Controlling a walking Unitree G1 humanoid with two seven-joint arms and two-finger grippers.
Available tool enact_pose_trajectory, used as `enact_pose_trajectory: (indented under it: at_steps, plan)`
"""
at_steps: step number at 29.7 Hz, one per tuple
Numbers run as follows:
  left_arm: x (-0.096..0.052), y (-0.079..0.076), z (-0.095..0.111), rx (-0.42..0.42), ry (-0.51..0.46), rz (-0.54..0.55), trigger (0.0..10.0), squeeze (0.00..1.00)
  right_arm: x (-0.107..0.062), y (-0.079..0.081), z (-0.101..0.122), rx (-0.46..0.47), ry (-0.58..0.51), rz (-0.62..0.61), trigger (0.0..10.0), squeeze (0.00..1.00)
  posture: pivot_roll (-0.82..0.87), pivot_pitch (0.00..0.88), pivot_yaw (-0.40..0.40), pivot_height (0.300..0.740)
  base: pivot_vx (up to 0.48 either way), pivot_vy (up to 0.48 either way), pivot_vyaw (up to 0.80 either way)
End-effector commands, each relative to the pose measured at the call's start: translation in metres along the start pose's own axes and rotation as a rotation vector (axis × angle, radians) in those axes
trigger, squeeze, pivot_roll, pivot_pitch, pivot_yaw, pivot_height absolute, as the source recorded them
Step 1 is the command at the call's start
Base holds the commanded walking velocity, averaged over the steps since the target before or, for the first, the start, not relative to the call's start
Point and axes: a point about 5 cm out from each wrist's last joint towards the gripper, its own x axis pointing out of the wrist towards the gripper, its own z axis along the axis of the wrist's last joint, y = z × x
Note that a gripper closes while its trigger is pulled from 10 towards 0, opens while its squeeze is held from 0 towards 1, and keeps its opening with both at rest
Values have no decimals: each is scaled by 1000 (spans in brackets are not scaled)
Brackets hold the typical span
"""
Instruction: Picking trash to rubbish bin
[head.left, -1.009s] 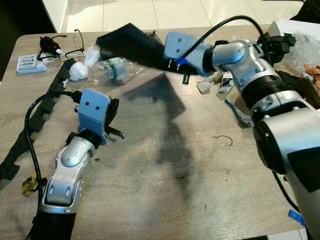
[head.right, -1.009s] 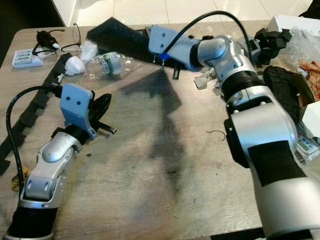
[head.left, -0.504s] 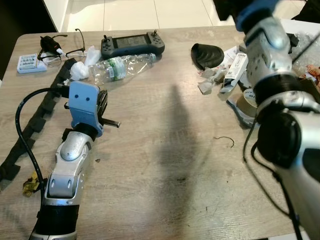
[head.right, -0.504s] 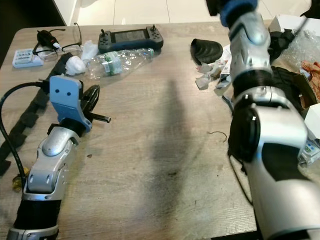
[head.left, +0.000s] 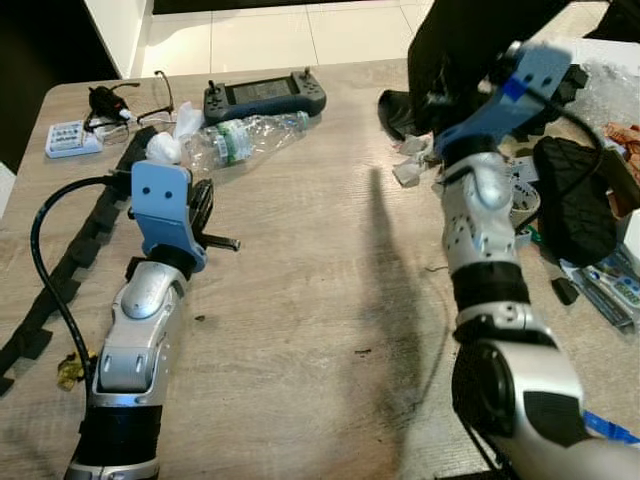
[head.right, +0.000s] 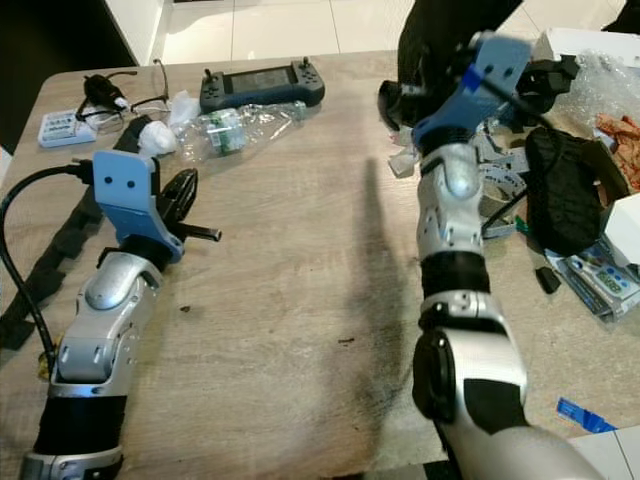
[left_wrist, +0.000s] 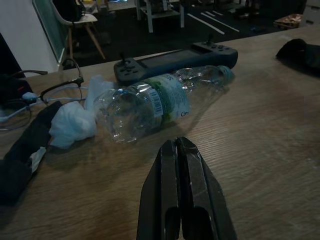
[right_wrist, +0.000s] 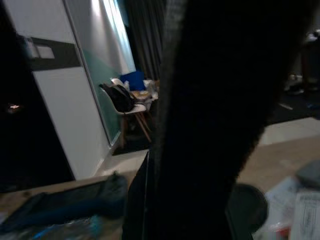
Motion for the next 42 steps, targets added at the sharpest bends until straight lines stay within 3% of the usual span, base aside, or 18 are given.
enact_pose_trajectory:
  at_steps: [1,8,14,26,42]
  plan:
    - [-2,-1,-5,-2,19,-3,10000,0,-2,4,2,8,-6,13,10000,0,18,141,65,740,0,0,0]
    - [-3,-4,-6,-10,28,-21,10000,0,-20,15,2,30,23,29,10000,0,23,141,69,740,0,0,0]
    - [-2,-6,-5,1,24,-34,10000,0,-26,19,0,32,46,44,10000,0,24,142,68,740,0,0,0]
    - [-2,-9,-4,-1,22,-43,10000,0,-34,34,2,64,78,81,10000,0,26,140,67,740,0,0,0]
    - [-4,-10,-4,-17,18,-51,10000,0,-37,39,1,81,99,93,10000,0,28,119,63,740,0,0,0]
